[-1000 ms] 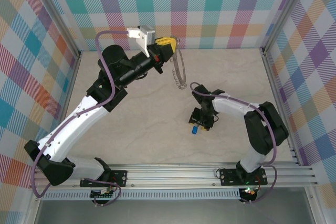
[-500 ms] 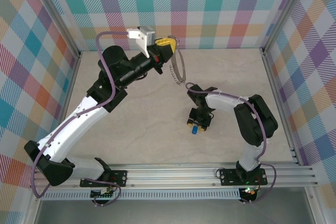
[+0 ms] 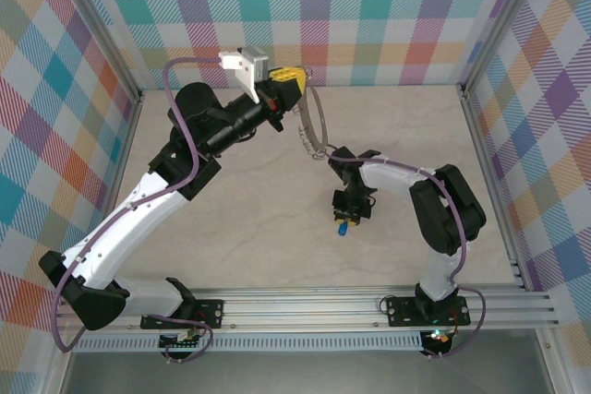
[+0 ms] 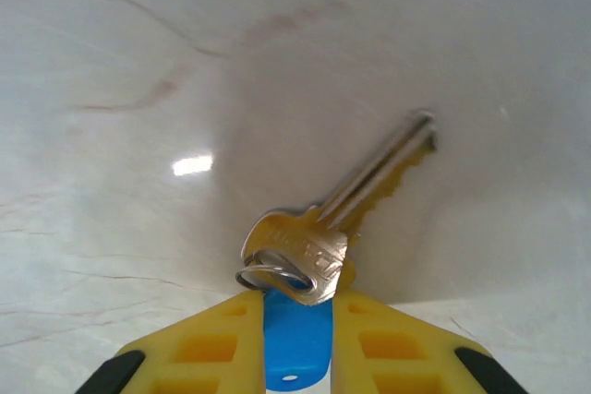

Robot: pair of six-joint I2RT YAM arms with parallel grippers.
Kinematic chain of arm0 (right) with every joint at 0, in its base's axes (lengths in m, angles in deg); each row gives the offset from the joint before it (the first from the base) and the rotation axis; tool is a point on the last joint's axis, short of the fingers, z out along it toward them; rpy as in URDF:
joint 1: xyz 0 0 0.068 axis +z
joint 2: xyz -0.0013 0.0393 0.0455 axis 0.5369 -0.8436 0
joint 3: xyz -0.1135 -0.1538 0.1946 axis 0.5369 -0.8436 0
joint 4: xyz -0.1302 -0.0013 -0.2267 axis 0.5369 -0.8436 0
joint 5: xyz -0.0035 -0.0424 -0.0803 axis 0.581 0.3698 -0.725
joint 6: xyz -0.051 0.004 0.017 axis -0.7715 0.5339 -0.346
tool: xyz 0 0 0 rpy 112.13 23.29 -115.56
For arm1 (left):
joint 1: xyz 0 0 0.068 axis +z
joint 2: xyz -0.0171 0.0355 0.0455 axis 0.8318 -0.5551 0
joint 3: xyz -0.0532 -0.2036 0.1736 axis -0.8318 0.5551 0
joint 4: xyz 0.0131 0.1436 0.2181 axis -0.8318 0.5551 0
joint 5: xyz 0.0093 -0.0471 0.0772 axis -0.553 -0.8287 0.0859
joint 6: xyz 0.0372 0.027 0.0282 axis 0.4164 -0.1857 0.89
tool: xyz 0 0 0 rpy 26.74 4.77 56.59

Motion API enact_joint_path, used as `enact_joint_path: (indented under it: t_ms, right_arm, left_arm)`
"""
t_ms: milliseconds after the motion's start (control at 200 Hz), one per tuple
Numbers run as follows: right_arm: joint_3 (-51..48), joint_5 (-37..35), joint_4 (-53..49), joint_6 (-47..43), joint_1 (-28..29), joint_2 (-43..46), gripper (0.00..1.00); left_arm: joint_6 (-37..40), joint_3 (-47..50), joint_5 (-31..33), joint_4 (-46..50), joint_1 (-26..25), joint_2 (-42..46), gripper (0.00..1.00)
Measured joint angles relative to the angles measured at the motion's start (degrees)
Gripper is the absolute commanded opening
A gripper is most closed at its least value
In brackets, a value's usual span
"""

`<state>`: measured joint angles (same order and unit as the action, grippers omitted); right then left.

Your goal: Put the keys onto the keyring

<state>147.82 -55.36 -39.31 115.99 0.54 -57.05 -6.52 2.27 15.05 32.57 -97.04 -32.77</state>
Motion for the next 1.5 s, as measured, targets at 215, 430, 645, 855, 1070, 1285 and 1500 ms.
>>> enact_joint_path:
  t_ms: [215,430,645,855,1070,1285,1500]
  right_arm:
    - [0.7,1.7,4.9,-8.5,-2.4,0.0,0.12]
    - [3.3,2.1,5.3,-12.4,-5.0,0.0,0.2]
    - [5.1,3.5,5.4,-9.1,-5.5,0.0,0.36]
    - [5.1,7.2,6.8,-2.6,-5.5,0.0,0.4]
    - [5.1,9.0,8.6,2.3,-5.5,-3.3,0.38]
    - [5.1,9.8,9.0,3.4,-5.5,-5.1,0.37]
    - [2.5,9.4,10.2,0.8,-4.5,-3.0,0.34]
  left_arm:
    - [0.2,0.0,0.4,0.0,0.0,0.0,0.0]
    - [0.7,0.0,0.4,0.0,0.0,0.0,0.0]
    - [1.1,0.0,0.4,0.1,0.0,0.0,0.0]
    - [1.1,0.0,0.6,0.1,0.0,0.0,0.0]
    - [1.1,-0.1,0.8,0.1,0.0,-0.1,0.0]
    - [1.1,-0.1,0.8,0.1,0.0,-0.6,0.0]
    - [1.3,-0.4,1.1,0.1,0.0,-0.7,0.0]
